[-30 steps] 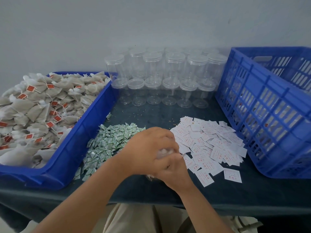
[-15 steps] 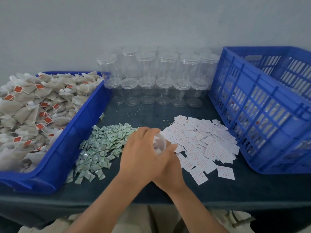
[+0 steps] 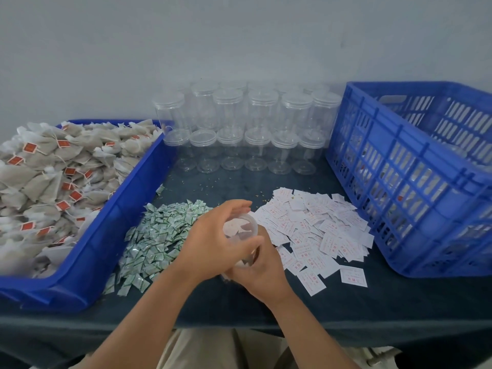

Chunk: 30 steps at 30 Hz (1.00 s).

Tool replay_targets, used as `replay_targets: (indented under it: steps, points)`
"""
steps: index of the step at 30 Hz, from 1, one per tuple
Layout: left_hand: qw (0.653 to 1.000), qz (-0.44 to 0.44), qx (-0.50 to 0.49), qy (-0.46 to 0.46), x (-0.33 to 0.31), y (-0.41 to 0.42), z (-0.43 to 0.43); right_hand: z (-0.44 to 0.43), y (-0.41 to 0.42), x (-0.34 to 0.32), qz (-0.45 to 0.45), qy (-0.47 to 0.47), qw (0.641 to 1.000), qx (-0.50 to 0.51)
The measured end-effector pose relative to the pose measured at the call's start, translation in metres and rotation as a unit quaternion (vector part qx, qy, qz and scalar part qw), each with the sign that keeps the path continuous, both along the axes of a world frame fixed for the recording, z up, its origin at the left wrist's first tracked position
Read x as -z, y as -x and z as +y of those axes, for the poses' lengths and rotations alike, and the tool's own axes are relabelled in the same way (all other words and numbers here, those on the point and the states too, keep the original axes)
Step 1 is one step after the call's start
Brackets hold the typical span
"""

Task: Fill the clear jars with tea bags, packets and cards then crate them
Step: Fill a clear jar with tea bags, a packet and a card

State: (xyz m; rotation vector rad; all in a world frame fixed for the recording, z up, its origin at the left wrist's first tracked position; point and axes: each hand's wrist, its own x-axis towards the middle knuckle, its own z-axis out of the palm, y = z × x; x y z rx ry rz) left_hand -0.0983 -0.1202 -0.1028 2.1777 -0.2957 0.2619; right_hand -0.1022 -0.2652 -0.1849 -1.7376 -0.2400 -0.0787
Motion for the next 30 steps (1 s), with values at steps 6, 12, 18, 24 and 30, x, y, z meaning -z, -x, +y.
replay_targets:
  steps: [6,12,18,24,30]
  points:
    - [0.966,0.056,-0.017,0.254,0.043,0.016,-0.007,0.001,0.007,-0.005,-0.005,-0.097,0.995,0.012]
    - [0.972,-0.008,-0.048,0.228,0.043,0.016,-0.019,-0.027,0.015,-0.065,-0.004,0.082,0.995,0.050]
    - [0.967,-0.081,0.070,0.233,-0.029,-0.008,-0.084,-0.109,0.010,-0.180,-0.086,0.292,0.951,0.059]
    - [0.951,-0.086,0.152,0.256,-0.112,-0.064,-0.178,-0.202,-0.006,-0.279,-0.145,0.340,0.909,0.195]
    - [0.967,-0.137,0.208,0.048,-0.128,-0.094,-0.259,-0.306,-0.084,-0.329,-0.100,0.367,0.864,0.329]
